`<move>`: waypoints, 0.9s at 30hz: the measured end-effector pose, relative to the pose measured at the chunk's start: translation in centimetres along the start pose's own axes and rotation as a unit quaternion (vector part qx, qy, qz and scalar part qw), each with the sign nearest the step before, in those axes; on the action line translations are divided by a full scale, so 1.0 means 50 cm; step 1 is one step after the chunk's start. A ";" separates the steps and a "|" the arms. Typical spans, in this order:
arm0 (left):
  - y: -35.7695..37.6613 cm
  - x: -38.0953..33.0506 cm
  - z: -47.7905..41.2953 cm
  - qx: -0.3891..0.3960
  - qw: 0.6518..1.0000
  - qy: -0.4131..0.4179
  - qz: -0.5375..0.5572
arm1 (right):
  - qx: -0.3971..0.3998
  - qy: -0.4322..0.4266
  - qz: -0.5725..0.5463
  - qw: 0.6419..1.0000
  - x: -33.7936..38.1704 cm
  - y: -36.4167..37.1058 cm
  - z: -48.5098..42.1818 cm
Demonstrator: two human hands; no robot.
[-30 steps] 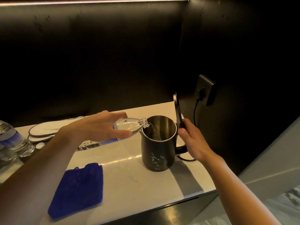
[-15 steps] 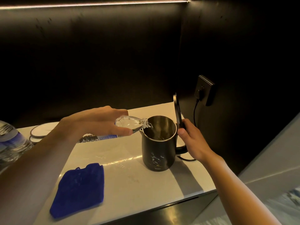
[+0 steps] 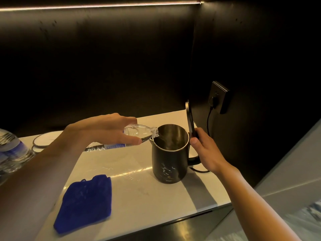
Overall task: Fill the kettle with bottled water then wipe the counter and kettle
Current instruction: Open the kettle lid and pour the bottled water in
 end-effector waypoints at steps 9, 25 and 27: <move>0.002 0.004 0.001 -0.003 1.000 0.004 0.014 | 0.003 0.004 -0.003 1.000 0.004 0.000 0.002; 0.119 0.044 -0.031 -0.088 0.963 0.034 0.253 | 0.026 0.001 -0.022 0.999 0.010 0.002 0.009; 0.135 0.052 -0.032 -0.128 0.941 0.037 0.312 | 0.039 0.008 -0.036 0.999 0.014 0.003 0.012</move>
Point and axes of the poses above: each hand's wrist, its own z-axis away from the middle knuckle, its own y-axis out of the palm, x = y × z, the point moved 5 cm from there along -z, towards the middle knuckle, and after that the axes turned 11 degrees about x, right-handed, at the moved point
